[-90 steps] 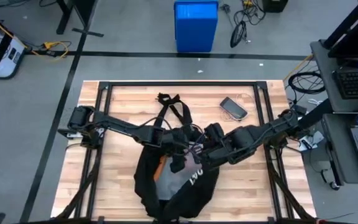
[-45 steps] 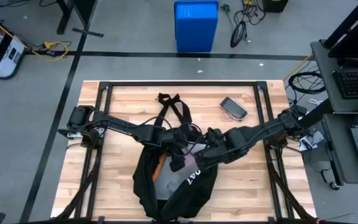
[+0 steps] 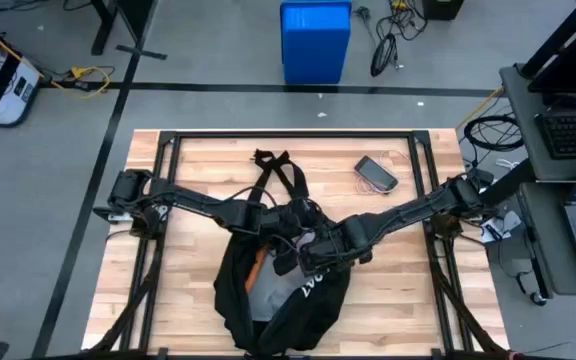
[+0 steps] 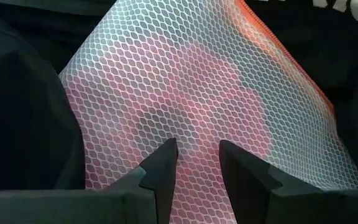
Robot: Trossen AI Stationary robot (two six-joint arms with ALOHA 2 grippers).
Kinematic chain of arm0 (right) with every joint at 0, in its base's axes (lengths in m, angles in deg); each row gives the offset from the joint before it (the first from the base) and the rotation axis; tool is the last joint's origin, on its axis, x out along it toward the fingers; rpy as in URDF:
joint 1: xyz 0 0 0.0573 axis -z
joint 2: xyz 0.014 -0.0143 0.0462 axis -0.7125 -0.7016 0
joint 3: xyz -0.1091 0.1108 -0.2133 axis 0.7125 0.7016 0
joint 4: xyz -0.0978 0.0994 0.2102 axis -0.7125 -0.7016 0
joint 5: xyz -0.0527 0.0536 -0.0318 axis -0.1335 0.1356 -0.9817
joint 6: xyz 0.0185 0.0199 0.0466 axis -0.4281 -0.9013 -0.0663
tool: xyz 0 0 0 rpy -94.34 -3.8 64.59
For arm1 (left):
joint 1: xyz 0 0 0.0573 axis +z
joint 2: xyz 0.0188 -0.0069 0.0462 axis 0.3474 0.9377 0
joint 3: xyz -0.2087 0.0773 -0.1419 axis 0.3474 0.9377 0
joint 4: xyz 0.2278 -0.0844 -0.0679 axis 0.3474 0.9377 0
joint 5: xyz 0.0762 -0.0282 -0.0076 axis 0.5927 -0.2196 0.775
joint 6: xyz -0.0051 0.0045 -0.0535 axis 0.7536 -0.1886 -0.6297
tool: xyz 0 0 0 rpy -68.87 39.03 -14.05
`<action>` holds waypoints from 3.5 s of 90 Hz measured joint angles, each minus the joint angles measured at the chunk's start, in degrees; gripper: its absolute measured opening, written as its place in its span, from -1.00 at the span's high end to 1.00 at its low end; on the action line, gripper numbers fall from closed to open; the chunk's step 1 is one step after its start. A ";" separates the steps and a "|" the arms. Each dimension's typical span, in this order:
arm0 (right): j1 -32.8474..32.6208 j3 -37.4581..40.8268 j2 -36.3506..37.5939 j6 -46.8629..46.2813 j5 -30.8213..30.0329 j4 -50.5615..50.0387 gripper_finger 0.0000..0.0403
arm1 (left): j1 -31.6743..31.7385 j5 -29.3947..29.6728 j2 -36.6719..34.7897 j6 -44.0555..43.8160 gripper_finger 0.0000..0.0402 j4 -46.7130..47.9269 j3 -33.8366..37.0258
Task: Unpack backpack
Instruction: Put the orange zip bag into the black backpack, then put the pink cellphone into the black backpack
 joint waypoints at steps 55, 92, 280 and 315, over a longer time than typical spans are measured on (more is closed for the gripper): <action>3.49 12.93 -0.02 5.17 0.44 11.25 0.20 | 0.07 -0.37 -0.11 0.16 0.44 1.02 0.02; 2.54 14.04 0.65 9.84 0.36 12.48 0.99 | 0.07 -0.54 -0.07 0.26 0.44 1.37 -0.16; 4.46 -2.73 15.37 23.95 -15.85 5.93 1.00 | 5.51 11.37 -13.03 -6.99 0.44 39.51 0.66; 22.30 -2.66 15.84 32.24 -15.59 -20.95 0.72 | 5.11 3.39 -19.34 -7.48 0.44 37.94 -3.32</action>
